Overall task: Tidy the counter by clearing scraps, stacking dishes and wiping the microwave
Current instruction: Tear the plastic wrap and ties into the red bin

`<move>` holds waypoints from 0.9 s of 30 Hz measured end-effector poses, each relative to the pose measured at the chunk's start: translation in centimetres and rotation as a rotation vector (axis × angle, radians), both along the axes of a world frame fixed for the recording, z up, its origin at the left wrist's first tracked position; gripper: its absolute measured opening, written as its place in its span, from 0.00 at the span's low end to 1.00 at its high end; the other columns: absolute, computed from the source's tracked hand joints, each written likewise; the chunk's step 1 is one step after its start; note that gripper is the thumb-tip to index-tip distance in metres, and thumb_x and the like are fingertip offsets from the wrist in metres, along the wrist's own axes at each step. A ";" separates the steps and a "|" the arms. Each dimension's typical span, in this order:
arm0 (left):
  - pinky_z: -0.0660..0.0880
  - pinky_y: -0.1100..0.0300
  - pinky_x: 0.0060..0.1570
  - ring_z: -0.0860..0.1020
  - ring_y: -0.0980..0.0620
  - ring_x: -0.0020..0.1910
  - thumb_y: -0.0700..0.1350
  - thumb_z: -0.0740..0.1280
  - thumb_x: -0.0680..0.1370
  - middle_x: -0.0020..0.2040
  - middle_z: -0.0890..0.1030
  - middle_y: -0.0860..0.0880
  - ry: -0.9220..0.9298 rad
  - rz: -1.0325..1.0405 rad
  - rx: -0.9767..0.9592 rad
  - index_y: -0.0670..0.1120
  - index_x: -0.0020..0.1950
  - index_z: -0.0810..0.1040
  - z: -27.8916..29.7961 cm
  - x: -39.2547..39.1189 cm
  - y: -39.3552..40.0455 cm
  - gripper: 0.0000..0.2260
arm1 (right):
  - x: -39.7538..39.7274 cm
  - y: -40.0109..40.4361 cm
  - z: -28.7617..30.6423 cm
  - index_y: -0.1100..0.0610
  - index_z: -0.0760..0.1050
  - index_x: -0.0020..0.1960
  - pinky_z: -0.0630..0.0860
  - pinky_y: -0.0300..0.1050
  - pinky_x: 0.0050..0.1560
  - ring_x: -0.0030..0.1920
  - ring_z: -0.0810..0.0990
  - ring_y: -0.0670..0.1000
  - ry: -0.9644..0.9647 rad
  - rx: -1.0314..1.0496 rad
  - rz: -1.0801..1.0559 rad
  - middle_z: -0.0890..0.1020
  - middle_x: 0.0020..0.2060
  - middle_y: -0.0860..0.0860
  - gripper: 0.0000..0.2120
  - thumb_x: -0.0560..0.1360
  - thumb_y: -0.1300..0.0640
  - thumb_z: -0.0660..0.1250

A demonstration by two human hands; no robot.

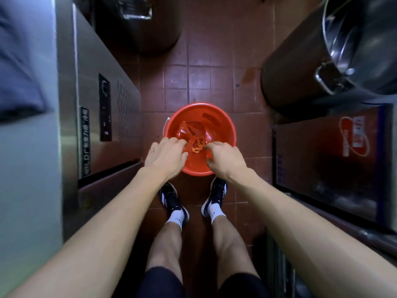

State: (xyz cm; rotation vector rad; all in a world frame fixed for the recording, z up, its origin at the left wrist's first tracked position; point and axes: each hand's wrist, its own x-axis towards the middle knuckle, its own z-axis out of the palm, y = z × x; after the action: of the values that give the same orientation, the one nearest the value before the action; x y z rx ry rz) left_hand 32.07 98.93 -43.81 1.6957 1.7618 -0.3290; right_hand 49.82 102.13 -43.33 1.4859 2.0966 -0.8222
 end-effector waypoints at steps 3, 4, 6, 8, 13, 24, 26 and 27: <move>0.70 0.43 0.62 0.73 0.44 0.66 0.55 0.59 0.82 0.68 0.76 0.48 0.003 0.020 0.010 0.52 0.73 0.69 5.0 -0.5 -0.4 0.20 | -0.2 0.0 5.0 0.52 0.75 0.65 0.76 0.57 0.57 0.60 0.78 0.59 0.003 0.039 0.012 0.80 0.61 0.53 0.17 0.76 0.55 0.62; 0.70 0.43 0.62 0.73 0.43 0.66 0.55 0.59 0.82 0.68 0.76 0.48 0.003 0.034 0.007 0.52 0.74 0.69 6.5 -0.7 -0.6 0.21 | -0.1 0.1 6.6 0.52 0.75 0.64 0.76 0.56 0.57 0.59 0.79 0.59 0.011 0.054 0.005 0.80 0.61 0.52 0.17 0.76 0.55 0.62; 0.71 0.44 0.63 0.73 0.42 0.66 0.55 0.59 0.82 0.68 0.76 0.47 0.015 0.057 0.002 0.52 0.75 0.68 9.3 -1.0 -1.0 0.21 | 0.1 0.2 9.2 0.51 0.77 0.61 0.76 0.56 0.56 0.57 0.80 0.60 0.043 0.086 -0.022 0.81 0.58 0.52 0.14 0.78 0.52 0.61; 0.70 0.44 0.63 0.73 0.42 0.67 0.55 0.59 0.82 0.68 0.76 0.47 0.037 0.091 -0.003 0.52 0.75 0.67 11.8 -1.2 -1.5 0.21 | 0.5 0.3 11.5 0.51 0.78 0.57 0.76 0.56 0.53 0.55 0.80 0.60 0.078 0.120 -0.018 0.82 0.56 0.51 0.11 0.79 0.50 0.60; 0.68 0.45 0.64 0.71 0.43 0.68 0.54 0.58 0.82 0.69 0.75 0.47 0.099 0.187 0.040 0.52 0.75 0.67 17.4 -0.5 -3.2 0.21 | 1.3 0.4 16.6 0.51 0.78 0.56 0.76 0.54 0.52 0.55 0.80 0.59 0.168 0.166 0.099 0.82 0.56 0.50 0.11 0.77 0.50 0.62; 0.67 0.48 0.67 0.69 0.45 0.69 0.55 0.57 0.83 0.70 0.73 0.49 0.195 0.479 0.205 0.52 0.74 0.67 27.8 1.6 -9.6 0.20 | -0.7 1.3 26.8 0.50 0.77 0.61 0.75 0.56 0.59 0.61 0.78 0.57 0.337 0.256 0.396 0.82 0.60 0.51 0.15 0.76 0.51 0.63; 0.67 0.48 0.67 0.70 0.45 0.69 0.55 0.58 0.82 0.70 0.73 0.49 0.203 0.573 0.243 0.53 0.74 0.68 29.4 1.3 -11.8 0.20 | -2.3 0.8 28.3 0.50 0.77 0.61 0.75 0.57 0.59 0.61 0.78 0.57 0.362 0.259 0.472 0.81 0.60 0.51 0.14 0.76 0.51 0.63; 0.67 0.48 0.66 0.71 0.45 0.68 0.55 0.59 0.82 0.70 0.74 0.49 0.216 0.619 0.256 0.53 0.73 0.69 30.1 1.1 -13.0 0.20 | -3.3 0.4 29.1 0.50 0.77 0.60 0.75 0.56 0.58 0.61 0.78 0.57 0.372 0.256 0.508 0.81 0.59 0.51 0.14 0.76 0.50 0.64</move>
State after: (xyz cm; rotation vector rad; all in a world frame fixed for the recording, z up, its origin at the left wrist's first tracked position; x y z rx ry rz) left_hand 33.15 85.97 -13.73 1.2125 2.4646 -0.0054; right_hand 46.54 102.52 -14.27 0.8723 2.7771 -0.6849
